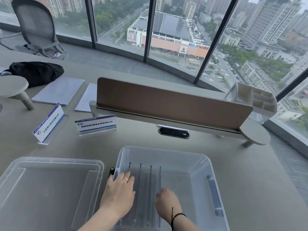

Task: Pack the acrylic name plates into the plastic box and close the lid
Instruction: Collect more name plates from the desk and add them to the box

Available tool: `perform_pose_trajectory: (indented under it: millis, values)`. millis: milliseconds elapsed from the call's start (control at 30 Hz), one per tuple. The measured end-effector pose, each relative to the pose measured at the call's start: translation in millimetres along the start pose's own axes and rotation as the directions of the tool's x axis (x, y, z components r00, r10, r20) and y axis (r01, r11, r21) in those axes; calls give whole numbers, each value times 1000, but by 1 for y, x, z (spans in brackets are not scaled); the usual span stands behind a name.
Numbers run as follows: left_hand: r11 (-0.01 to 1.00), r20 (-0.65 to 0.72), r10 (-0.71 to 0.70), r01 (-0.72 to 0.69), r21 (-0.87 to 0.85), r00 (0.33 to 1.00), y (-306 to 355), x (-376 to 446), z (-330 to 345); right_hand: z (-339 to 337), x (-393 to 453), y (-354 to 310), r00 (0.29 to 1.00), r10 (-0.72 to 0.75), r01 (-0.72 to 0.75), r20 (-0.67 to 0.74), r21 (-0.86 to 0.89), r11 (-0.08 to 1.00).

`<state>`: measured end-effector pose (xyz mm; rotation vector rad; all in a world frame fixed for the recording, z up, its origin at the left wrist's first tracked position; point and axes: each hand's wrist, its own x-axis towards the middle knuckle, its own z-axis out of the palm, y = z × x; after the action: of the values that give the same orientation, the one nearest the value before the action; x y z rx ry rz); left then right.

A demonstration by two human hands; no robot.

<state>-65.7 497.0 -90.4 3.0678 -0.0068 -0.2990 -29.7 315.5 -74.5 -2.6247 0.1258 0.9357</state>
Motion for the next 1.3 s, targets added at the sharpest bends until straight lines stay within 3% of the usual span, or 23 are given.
perform_pose_trajectory:
  millis: [200, 533, 700, 767, 867, 1000, 1200, 1300]
  values:
    - [999, -33, 4, -3, 32, 999, 6, 1, -6, -2, 3, 3, 1000, 1, -1, 27, 11, 1000]
    - [986, 239, -11, -29, 166, 971, 8, 2, -32, -11, 6, 14, 993, -50, 32, 111, 155, 987]
    - [997, 311, -51, 29, 74, 949, 12, 7, -40, -23, 19, 23, 985, -110, 95, 136, 114, 989]
    - [996, 241, -69, 82, -46, 968, 16, 3, -42, -29, 25, 33, 989, -147, 147, -5, 85, 986]
    - [939, 22, -144, 144, -313, 989, 19, -13, -40, -43, 27, 43, 961, -172, 188, -215, 54, 981]
    - [821, -196, -240, 91, -564, 951, 8, -29, -40, -63, 19, 33, 869, -306, 344, -390, 30, 938]
    - [691, -230, -432, 156, -706, 872, -46, 3, -66, -76, 26, -20, 712, -578, 618, -398, -35, 785]
    - [698, -247, -473, 188, -691, 846, -82, 33, -85, -84, 37, -64, 632, -675, 692, -381, -116, 712]
